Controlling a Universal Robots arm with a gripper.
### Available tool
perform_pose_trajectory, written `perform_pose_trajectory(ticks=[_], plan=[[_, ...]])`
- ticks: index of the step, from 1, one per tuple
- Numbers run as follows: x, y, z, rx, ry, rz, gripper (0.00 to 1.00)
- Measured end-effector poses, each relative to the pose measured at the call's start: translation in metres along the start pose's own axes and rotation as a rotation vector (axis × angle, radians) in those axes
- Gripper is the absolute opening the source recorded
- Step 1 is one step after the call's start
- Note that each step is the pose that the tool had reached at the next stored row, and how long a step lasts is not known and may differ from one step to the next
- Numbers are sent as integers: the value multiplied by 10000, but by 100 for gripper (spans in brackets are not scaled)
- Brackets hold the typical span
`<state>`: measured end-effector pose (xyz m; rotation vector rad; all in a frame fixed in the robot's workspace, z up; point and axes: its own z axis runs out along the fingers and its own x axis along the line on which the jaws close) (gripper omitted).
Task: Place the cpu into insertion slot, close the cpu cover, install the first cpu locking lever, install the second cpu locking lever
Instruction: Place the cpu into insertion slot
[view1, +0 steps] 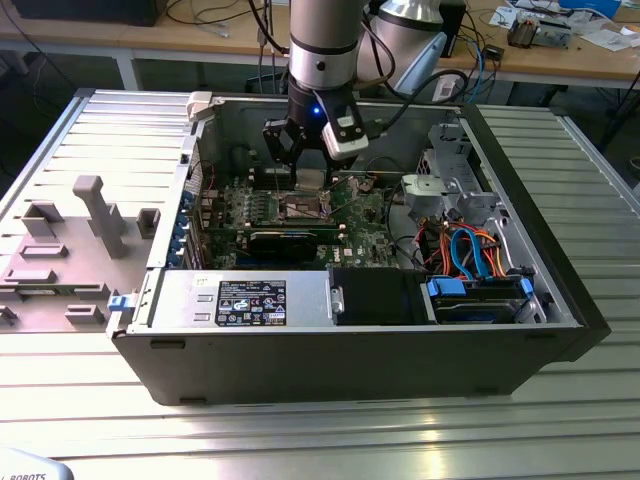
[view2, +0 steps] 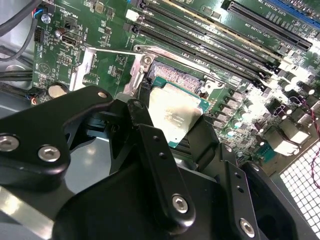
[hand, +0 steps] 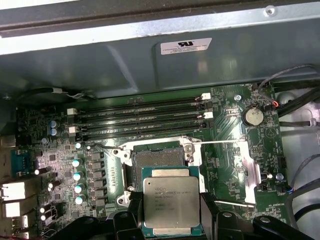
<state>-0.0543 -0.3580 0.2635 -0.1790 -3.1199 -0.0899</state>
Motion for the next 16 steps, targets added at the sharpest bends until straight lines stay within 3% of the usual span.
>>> perform_pose_trajectory(ticks=[16], plan=[[0,0,6,-8,-23,405,54]])
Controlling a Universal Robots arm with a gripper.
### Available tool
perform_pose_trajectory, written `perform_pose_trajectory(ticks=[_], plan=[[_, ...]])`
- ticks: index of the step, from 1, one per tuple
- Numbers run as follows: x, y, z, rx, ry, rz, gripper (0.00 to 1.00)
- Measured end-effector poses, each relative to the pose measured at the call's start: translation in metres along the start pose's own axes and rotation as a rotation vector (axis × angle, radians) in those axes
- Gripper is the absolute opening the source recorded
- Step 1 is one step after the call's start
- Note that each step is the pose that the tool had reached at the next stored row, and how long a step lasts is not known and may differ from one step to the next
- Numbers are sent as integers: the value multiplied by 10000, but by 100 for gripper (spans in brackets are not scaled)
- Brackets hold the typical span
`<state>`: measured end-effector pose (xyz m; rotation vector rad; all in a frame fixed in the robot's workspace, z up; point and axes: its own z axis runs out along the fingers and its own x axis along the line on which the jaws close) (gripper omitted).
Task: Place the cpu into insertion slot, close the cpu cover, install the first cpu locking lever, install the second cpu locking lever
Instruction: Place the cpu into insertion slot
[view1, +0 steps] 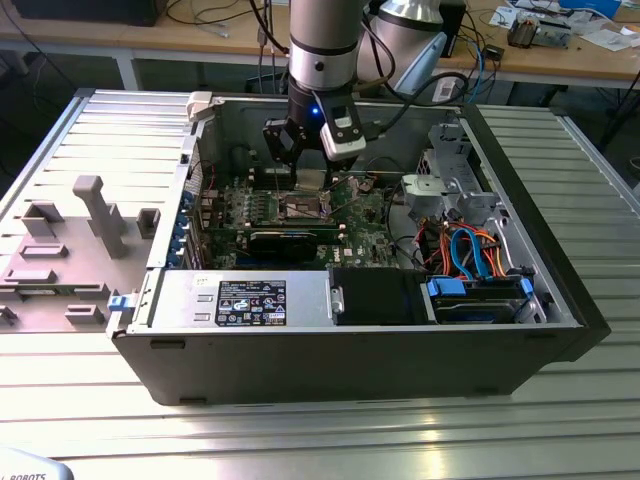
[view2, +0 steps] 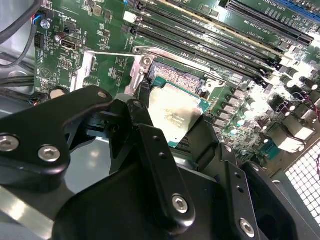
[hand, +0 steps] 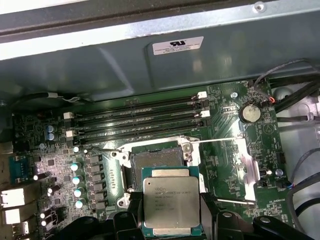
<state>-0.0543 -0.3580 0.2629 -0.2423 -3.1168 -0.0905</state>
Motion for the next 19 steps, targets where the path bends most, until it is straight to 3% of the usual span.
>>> perform_pose_trajectory(ticks=[12,15,19], plan=[[0,-1,6,-6,-18,314,54],[0,-1,19,-23,-71,1251,54],[-1,-2,22,-26,-89,1548,54]])
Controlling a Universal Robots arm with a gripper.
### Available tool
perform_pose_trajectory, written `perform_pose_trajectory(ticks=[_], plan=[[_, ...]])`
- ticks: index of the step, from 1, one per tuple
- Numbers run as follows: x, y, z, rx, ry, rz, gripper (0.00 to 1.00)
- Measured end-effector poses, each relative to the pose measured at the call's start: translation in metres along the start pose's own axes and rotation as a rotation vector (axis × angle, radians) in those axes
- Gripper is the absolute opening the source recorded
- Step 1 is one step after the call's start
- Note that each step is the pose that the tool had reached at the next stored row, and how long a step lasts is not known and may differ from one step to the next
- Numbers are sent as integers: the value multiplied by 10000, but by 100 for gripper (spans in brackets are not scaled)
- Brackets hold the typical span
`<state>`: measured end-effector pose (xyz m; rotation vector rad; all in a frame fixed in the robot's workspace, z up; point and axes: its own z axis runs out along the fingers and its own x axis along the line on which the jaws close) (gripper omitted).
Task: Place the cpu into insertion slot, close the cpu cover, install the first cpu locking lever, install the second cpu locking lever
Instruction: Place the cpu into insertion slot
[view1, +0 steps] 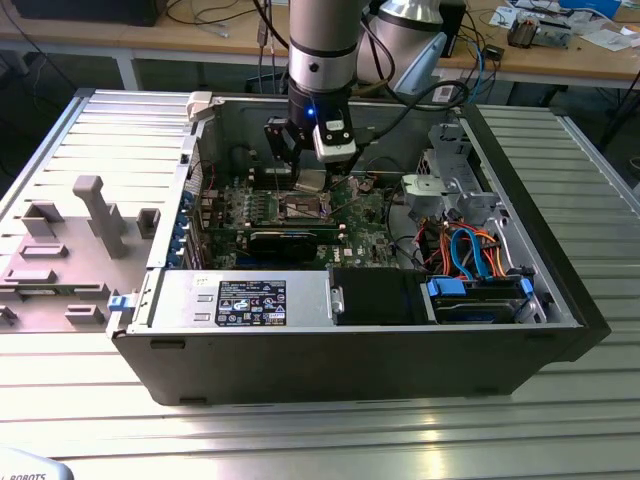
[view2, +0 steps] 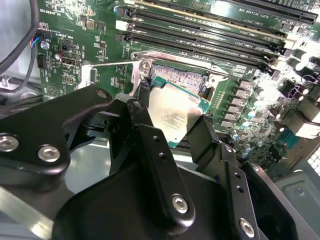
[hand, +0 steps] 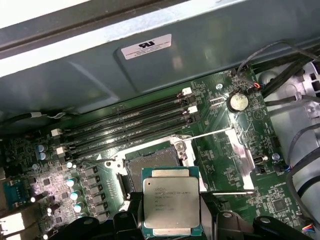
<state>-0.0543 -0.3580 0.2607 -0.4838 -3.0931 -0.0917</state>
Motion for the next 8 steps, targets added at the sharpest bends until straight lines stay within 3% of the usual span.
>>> perform_pose_trajectory(ticks=[8], plan=[[0,0,8,1,-30,471,54]])
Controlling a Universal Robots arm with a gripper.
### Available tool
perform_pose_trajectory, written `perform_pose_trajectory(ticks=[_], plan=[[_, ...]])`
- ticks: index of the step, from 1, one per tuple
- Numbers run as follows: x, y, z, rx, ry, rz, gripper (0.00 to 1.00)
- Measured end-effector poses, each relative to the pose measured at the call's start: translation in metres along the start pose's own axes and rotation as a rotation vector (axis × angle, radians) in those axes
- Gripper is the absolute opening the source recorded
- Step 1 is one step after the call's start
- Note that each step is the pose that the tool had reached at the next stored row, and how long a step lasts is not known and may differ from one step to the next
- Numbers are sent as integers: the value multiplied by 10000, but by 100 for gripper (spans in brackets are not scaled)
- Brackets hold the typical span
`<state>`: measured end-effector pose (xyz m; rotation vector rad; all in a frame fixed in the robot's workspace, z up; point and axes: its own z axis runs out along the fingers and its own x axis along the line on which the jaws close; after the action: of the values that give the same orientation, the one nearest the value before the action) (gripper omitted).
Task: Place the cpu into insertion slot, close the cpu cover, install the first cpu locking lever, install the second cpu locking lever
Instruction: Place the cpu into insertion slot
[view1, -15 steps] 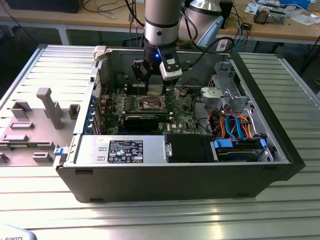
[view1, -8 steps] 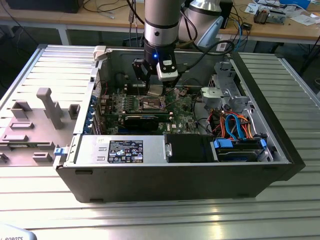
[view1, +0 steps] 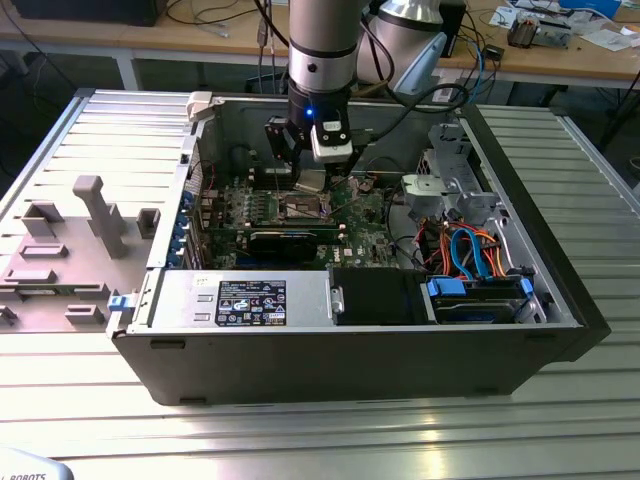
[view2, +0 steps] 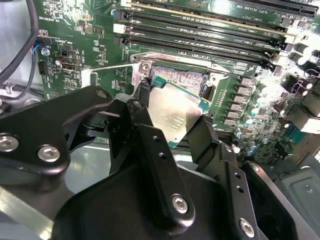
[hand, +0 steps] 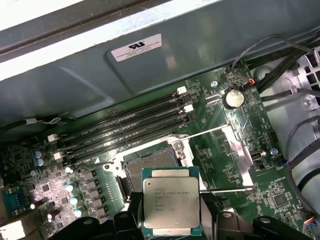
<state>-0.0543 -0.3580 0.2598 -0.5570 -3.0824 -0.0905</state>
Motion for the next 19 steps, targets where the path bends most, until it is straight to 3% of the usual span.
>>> perform_pose_trajectory(ticks=[19], plan=[[0,-1,15,-15,-51,904,54]])
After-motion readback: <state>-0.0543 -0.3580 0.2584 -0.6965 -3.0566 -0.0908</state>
